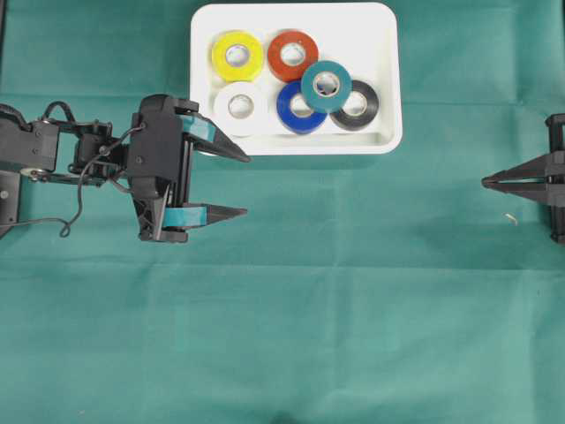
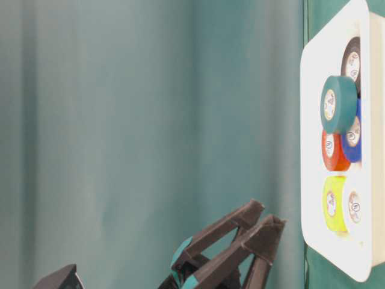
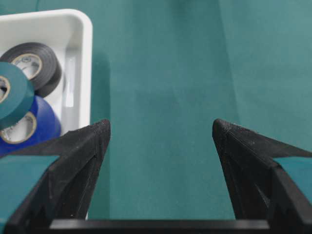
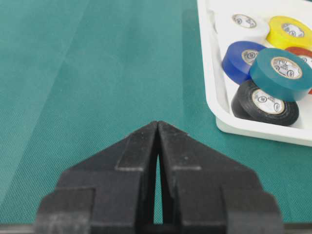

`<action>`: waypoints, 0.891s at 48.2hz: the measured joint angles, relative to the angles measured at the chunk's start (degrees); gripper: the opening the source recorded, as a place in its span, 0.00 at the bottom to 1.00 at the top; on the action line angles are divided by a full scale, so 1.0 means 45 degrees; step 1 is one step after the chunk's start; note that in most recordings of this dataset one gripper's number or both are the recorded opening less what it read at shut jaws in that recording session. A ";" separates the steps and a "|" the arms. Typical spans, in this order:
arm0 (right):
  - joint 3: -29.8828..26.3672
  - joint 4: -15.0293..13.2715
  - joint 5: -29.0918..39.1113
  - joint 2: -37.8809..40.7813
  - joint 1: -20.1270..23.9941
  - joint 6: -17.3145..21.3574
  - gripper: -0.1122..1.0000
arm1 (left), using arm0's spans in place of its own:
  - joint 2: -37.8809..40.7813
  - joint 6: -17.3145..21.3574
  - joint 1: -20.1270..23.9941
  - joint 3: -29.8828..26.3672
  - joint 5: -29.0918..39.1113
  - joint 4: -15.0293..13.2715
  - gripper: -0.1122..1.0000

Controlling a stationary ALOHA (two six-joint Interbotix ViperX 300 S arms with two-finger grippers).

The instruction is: Put the tape into the white case with the left arm.

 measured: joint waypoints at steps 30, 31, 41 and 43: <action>0.0020 0.0000 0.0000 -0.0020 0.0000 -0.0020 0.02 | -0.3320 -0.0020 -0.0020 0.2422 0.0000 -0.0020 0.84; 0.0000 0.0000 0.0000 -0.0020 0.0000 0.0000 0.02 | -0.3457 -0.0020 -0.0020 0.2500 0.0000 0.0000 0.83; 0.0020 0.0000 0.0000 -0.0020 0.0000 -0.0020 0.02 | -0.4766 -0.0039 -0.0039 0.3418 0.0000 -0.0020 0.84; 0.0000 -0.0039 0.0000 -0.0020 0.0000 -0.0020 0.02 | -0.5039 -0.0059 -0.0039 0.3613 0.0000 -0.0020 0.84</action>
